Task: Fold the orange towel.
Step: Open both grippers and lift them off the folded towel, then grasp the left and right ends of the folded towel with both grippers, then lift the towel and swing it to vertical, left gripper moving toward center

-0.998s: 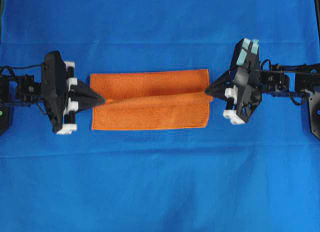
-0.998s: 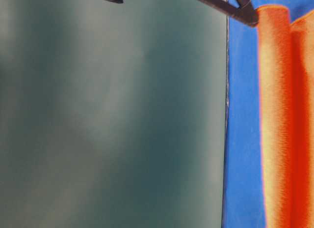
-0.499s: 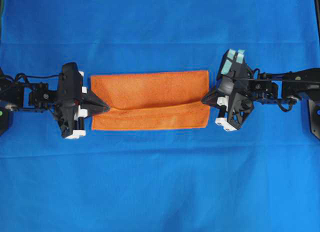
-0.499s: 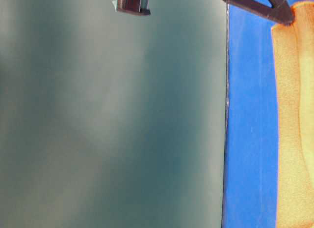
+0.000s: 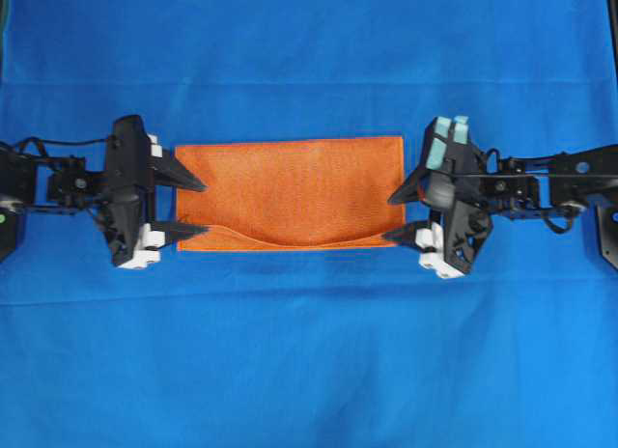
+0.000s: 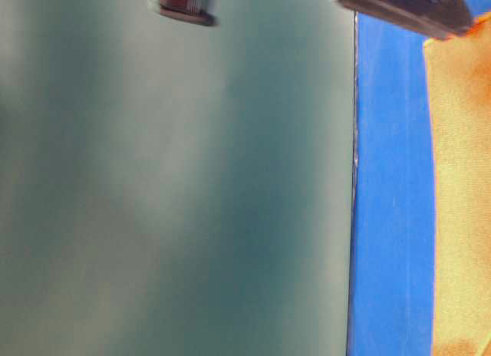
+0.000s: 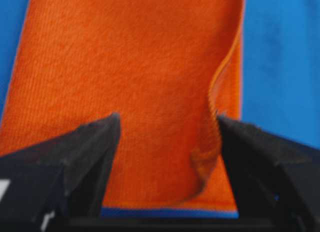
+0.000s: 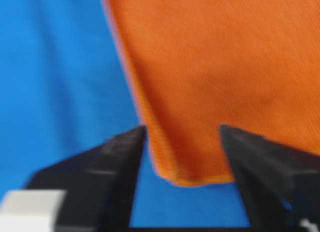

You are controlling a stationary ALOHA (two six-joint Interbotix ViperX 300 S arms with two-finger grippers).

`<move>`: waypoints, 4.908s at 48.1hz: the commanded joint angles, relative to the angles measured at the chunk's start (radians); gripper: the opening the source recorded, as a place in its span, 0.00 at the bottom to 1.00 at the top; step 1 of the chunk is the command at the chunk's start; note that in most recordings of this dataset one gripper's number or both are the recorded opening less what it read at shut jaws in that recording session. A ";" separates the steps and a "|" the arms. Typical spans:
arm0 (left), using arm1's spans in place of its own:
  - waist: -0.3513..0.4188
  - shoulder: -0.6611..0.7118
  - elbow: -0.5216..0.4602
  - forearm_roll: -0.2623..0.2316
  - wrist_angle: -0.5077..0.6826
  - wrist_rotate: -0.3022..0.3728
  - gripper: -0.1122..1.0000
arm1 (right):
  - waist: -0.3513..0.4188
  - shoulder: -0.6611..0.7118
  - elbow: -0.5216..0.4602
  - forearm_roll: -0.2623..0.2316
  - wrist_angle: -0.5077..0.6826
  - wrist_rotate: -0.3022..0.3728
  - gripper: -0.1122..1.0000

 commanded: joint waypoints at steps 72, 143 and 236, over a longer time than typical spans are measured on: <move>0.293 0.153 -0.038 0.000 0.034 0.064 0.33 | -0.275 0.219 -0.037 -0.109 -0.087 -0.003 0.38; 0.160 -0.285 -0.117 -0.002 0.387 0.029 0.12 | -0.261 -0.204 -0.051 -0.140 0.146 -0.005 0.13; -0.181 0.522 -1.049 0.000 0.127 0.296 0.12 | -0.643 -0.124 -0.155 -0.356 0.132 0.000 0.13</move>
